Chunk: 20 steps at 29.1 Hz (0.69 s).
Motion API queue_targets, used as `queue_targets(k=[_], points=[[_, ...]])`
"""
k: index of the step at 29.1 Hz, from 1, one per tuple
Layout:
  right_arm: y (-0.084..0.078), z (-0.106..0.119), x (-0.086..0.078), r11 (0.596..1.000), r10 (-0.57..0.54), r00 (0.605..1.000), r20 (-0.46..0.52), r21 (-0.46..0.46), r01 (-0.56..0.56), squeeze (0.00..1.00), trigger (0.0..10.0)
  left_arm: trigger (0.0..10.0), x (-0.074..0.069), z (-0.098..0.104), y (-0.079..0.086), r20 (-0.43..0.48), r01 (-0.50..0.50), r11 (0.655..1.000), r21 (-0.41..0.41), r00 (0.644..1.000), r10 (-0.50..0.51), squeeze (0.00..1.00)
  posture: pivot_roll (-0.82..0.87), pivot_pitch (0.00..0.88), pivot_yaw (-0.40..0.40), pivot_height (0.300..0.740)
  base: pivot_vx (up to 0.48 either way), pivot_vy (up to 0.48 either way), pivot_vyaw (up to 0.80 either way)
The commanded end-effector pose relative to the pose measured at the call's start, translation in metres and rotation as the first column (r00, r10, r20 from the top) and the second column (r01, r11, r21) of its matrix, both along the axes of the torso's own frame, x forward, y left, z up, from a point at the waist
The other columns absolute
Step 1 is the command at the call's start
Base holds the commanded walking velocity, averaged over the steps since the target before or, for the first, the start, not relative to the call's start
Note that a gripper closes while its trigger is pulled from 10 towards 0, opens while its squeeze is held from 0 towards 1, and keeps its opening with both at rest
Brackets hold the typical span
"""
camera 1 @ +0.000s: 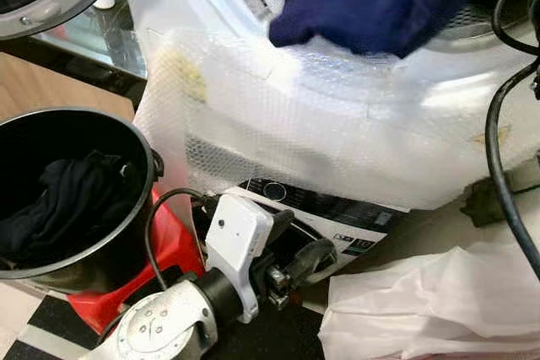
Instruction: Clothes washing
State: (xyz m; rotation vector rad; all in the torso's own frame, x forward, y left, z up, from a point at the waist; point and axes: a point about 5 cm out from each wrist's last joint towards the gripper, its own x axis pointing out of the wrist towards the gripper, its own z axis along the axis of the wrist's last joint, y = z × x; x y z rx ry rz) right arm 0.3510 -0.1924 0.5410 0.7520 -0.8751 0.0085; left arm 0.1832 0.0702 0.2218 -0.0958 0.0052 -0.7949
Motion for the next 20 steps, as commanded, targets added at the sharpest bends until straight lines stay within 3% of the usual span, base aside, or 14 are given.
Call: queue_targets(k=[1, 4, 7, 8, 9, 13, 20], points=[[-0.037, 0.032, -0.037, 0.993, -0.071, 0.981, 0.180, 0.104, 0.053, 0.00, 10.0, 10.0, -0.006, 0.002, -0.004, -0.001, 0.019, 1.000, -0.014, 1.000, -0.019, 0.00, 0.12, 0.235, -0.250, 0.740, 0.000, 0.000, 0.00], [-0.022, 0.031, -0.031, 0.999, -0.029, 0.984, 0.178, 0.048, 0.021, 0.00, 10.0, 10.0, -0.007, 0.002, -0.005, -0.005, 0.020, 1.000, -0.019, 1.000, -0.020, 0.00, 0.12, 0.240, -0.247, 0.740, 0.000, 0.000, 0.00], [0.018, 0.022, -0.015, 0.989, 0.070, 0.990, 0.123, -0.137, -0.053, 0.00, 10.0, 10.0, -0.007, 0.003, -0.007, -0.009, 0.015, 1.000, -0.023, 1.000, -0.015, 0.00, 0.11, 0.254, -0.249, 0.740, 0.000, 0.000, 0.00], [0.039, 0.012, -0.004, 0.969, 0.113, 0.990, 0.079, -0.230, -0.092, 0.00, 10.0, 10.0, -0.009, 0.003, -0.007, -0.012, 0.013, 1.000, -0.029, 1.000, -0.014, 0.00, 0.11, 0.258, -0.249, 0.740, 0.000, 0.000, 0.00], [0.039, 0.012, -0.004, 0.969, 0.113, 0.990, 0.079, -0.230, -0.092, 0.00, 10.0, 10.0, -0.009, 0.003, -0.007, -0.012, 0.013, 1.000, -0.029, 1.000, -0.014, 0.00, 0.11, 0.258, -0.249, 0.740, 0.000, 0.000, 0.00], [0.066, -0.010, 0.011, 0.937, 0.162, 0.987, 0.016, -0.317, -0.148, 0.00, 10.0, 10.0, -0.011, 0.002, -0.009, -0.023, 0.014, 0.999, -0.037, 1.000, -0.015, 0.00, 0.10, 0.270, -0.247, 0.740, 0.000, 0.000, 0.00], [0.080, -0.033, 0.024, 0.907, 0.200, 0.978, -0.055, -0.367, -0.206, 0.00, 10.0, 10.0, -0.011, 0.003, -0.009, -0.035, 0.006, 0.999, -0.042, 0.999, -0.007, 0.00, 0.10, 0.285, -0.245, 0.740, 0.000, 0.000, 0.00]])
